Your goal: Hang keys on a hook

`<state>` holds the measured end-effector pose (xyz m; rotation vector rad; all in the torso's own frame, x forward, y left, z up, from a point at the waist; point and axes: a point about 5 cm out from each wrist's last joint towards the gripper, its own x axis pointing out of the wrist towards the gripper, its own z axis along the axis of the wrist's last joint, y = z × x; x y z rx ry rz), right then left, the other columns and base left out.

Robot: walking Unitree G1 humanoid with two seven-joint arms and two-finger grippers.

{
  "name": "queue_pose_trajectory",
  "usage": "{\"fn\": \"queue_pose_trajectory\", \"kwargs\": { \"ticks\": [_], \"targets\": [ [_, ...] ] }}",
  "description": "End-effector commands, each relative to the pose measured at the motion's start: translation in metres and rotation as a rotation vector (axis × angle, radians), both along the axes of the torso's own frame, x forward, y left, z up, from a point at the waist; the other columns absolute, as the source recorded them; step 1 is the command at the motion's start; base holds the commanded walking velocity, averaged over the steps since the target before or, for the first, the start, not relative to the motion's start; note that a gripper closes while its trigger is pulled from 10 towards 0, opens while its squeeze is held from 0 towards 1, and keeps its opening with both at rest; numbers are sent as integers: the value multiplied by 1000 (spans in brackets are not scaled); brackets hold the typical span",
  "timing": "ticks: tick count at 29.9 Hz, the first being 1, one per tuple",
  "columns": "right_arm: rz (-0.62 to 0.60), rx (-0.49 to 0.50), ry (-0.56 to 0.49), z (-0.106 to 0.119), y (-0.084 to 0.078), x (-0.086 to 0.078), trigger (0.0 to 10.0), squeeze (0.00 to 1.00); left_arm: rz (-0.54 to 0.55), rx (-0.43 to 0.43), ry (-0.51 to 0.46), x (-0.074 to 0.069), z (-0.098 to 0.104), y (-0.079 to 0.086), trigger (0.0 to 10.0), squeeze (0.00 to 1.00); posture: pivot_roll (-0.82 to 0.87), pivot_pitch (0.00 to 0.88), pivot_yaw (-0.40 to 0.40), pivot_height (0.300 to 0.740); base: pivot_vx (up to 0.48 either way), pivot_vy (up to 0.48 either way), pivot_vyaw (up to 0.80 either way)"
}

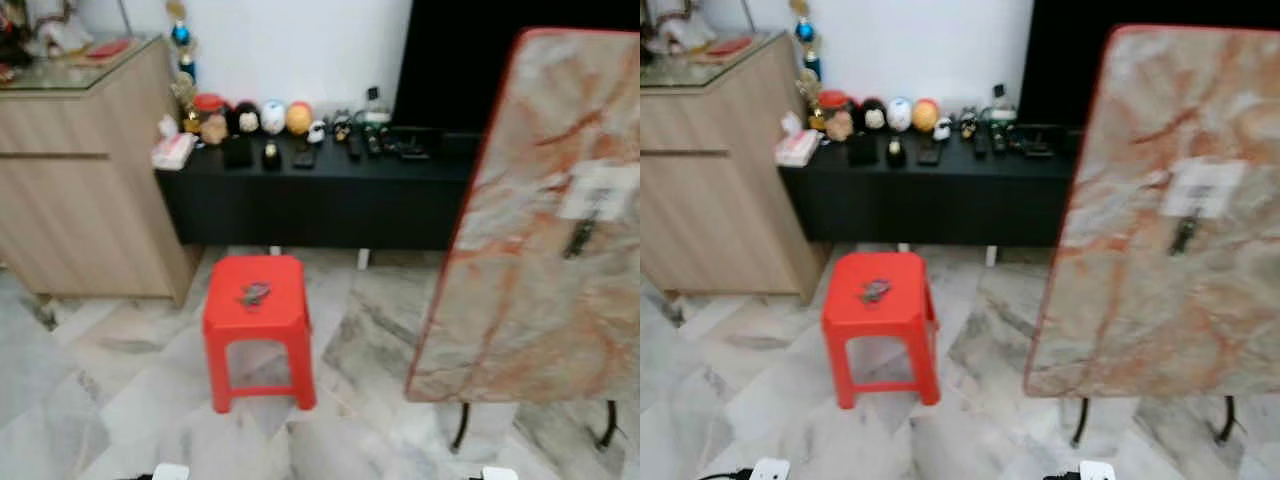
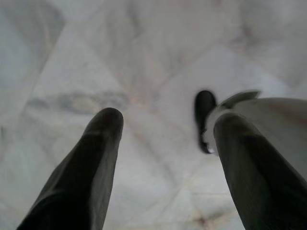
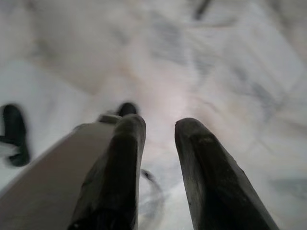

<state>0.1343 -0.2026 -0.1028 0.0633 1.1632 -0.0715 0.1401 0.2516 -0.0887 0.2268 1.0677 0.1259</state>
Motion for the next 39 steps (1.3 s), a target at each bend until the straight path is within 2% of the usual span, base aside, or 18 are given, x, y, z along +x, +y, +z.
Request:
{"fn": "queue_pose_trajectory", "kwargs": {
  "ticks": [1,23,39],
  "targets": [
    [-9,-22,-11,2,-9,2,10000,0,-1,-11,0,2,-1,-5,10000,0,40,0,-73,740,0,480,0],
    [-2,-24,-12,3,-10,3,10000,0,9,-16,0,2,-1,-6,10000,0,41,0,-79,740,0,383,0],
    [9,-22,-13,2,-7,3,10000,0,16,-38,-18,3,0,-5,10000,0,37,0,-65,740,0,0,0]
  ]
}}
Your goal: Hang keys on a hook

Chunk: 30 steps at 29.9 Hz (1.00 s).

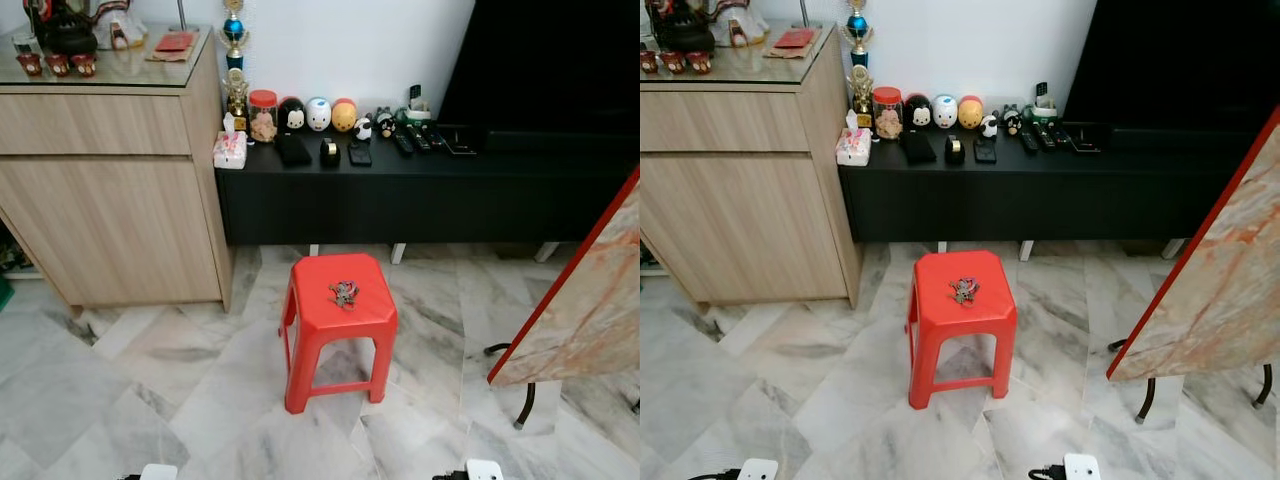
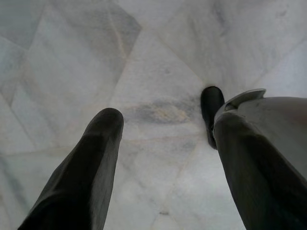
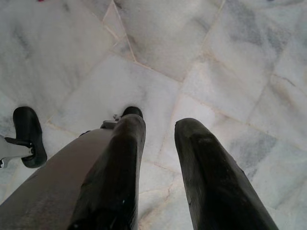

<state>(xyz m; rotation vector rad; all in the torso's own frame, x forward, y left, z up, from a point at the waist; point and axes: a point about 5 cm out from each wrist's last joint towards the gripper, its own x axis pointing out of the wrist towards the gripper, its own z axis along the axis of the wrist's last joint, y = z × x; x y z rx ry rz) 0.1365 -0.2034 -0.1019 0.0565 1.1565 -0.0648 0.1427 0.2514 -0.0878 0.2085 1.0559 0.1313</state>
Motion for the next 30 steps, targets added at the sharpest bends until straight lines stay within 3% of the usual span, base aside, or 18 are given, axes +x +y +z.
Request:
{"fn": "queue_pose_trajectory", "kwargs": {
  "ticks": [1,11,30],
  "targets": [
    [-1,-20,-6,1,-6,1,10000,0,4,-29,-5,0,-1,-5,10000,0,37,0,-64,740,0,0,0],
    [-10,-15,-15,1,-5,2,10000,0,-2,-64,1,0,-2,-7,10000,0,31,0,-58,740,0,0,0],
    [2,2,-39,3,-3,5,10000,0,-7,-66,11,0,-2,-6,10000,0,32,0,-62,740,249,0,55]
  ]
}}
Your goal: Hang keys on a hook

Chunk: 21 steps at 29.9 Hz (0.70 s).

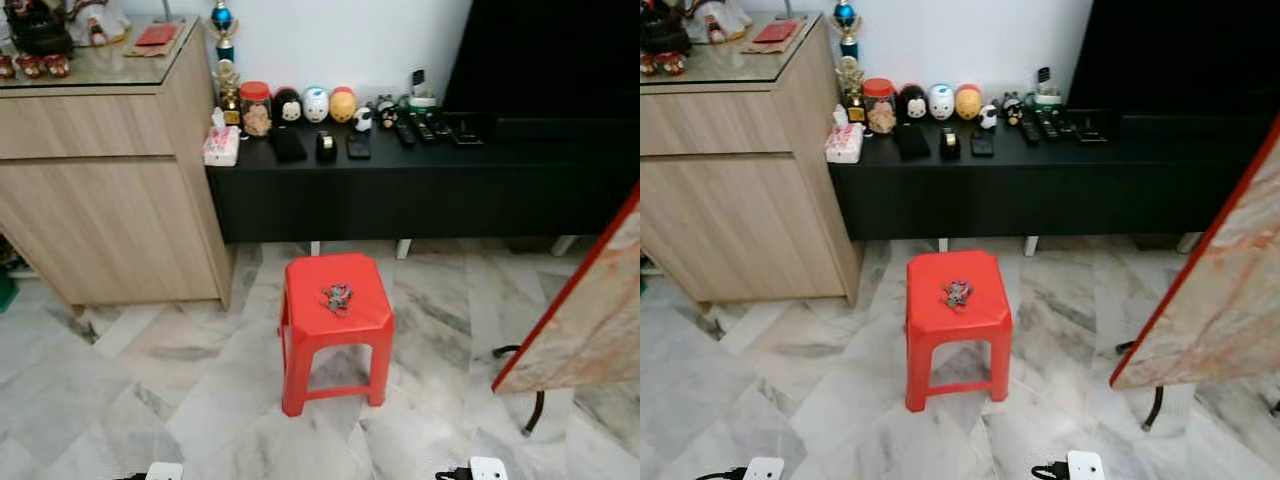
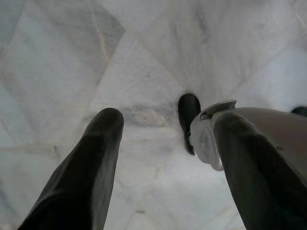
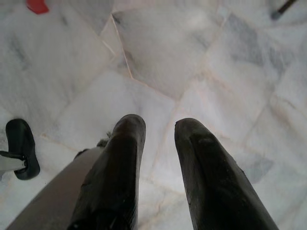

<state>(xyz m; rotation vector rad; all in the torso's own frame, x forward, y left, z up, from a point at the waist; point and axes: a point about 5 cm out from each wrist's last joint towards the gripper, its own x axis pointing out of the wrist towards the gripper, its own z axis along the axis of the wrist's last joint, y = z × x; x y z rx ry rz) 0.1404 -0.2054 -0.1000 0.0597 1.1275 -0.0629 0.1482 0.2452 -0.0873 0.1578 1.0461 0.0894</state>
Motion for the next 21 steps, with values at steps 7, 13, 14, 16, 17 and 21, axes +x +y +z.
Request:
{"fn": "queue_pose_trajectory", "kwargs": {
  "ticks": [7,13,14,16,17,21],
  "targets": [
    [-41,12,-22,1,-1,1,10000,0,6,-6,24,-5,-2,0,10000,0,34,0,-63,740,261,0,424],
    [-40,17,-30,1,-1,2,10000,0,5,-9,25,-5,-2,0,10000,0,33,0,-63,740,262,0,0],
    [-42,17,-31,1,-1,2,10000,0,5,-9,25,-5,-2,0,10000,0,32,0,-63,740,259,0,0],
    [-43,18,-31,1,-1,2,10000,0,5,-10,25,-5,-2,0,10000,0,32,0,-63,740,262,0,0],
    [-40,19,-32,1,-1,2,10000,0,5,-10,26,-5,-2,0,10000,0,32,0,-63,740,259,0,0],
    [-20,19,-36,1,-1,3,10000,0,3,-10,26,-5,-2,0,10000,0,29,0,-62,740,262,0,261]
  ]
}}
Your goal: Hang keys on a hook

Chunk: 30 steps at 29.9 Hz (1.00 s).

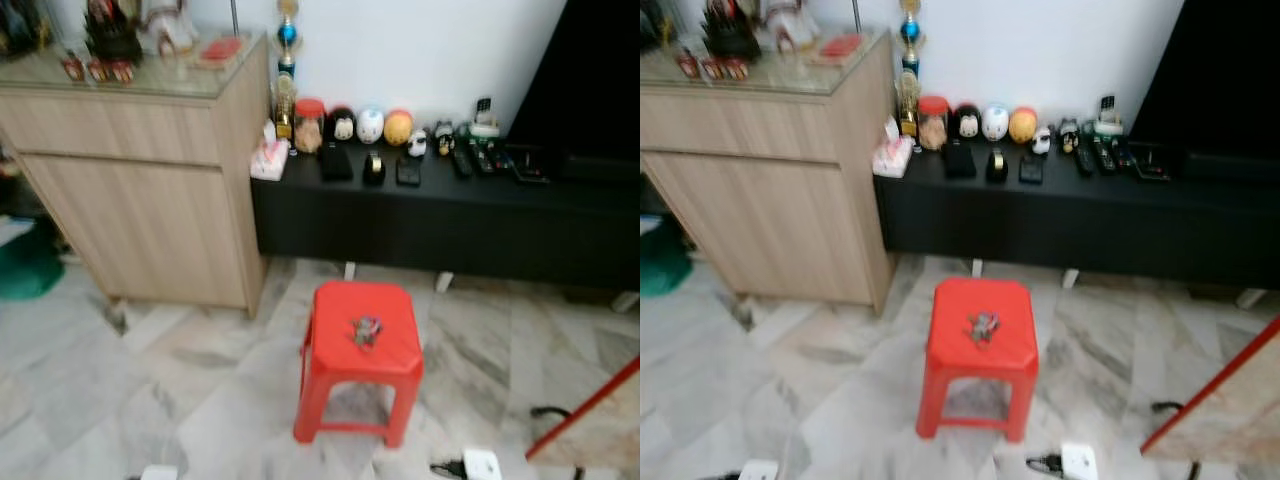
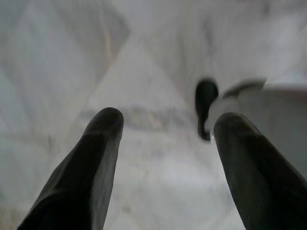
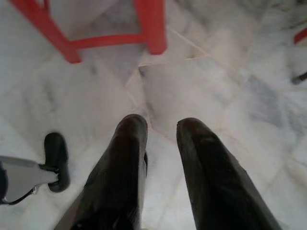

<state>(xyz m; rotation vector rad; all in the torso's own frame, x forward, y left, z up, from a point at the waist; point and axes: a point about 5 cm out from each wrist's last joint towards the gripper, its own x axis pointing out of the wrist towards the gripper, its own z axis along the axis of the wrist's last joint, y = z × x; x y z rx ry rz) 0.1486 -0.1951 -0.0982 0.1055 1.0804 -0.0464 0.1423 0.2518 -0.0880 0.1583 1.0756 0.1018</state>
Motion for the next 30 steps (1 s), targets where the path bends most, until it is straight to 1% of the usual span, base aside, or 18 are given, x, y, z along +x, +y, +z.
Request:
{"fn": "queue_pose_trajectory", "kwargs": {
  "ticks": [1,3,7,12,14,18,19,22,27,30],
  "targets": [
    [-10,-24,12,0,-11,-6,10000,0,-9,-16,-2,1,-1,-7,10000,0,29,0,-62,740,259,0,406],
    [-23,-20,7,0,-11,-5,10000,0,-9,-16,-2,1,-1,-7,10000,0,29,0,-62,740,255,0,413],
    [-47,-16,3,0,-11,-6,10000,0,-10,-15,-3,1,-1,-7,10000,0,26,0,-61,740,256,0,0],
    [-28,-23,-8,0,-11,-4,10000,0,-14,-15,-2,1,-1,-6,10000,0,13,0,-53,740,255,0,0],
    [-26,-25,-9,0,-11,-4,10000,0,-16,-14,-1,2,-1,-6,10000,0,10,0,-52,740,251,0,431],
    [-34,-19,-13,1,-11,-4,10000,0,-22,-13,0,2,-1,-6,10000,0,7,0,-49,740,252,0,800],
    [-40,-16,-15,1,-11,-4,10000,0,-22,-13,0,2,-1,-6,10000,0,7,0,-49,740,244,0,0],
    [-68,-9,-18,0,-11,-4,10000,0,-20,-10,-8,2,-1,-6,10000,0,3,0,-46,740,0,0,0],
    [-79,-12,-41,2,-11,-2,10000,0,-22,-1,-19,4,0,-6,10000,0,-2,0,-43,740,0,0,0],
    [-87,-18,-59,2,-12,-1,10000,0,-18,-5,-46,6,1,-7,10000,0,-8,0,-41,740,0,0,0]
  ]
}}
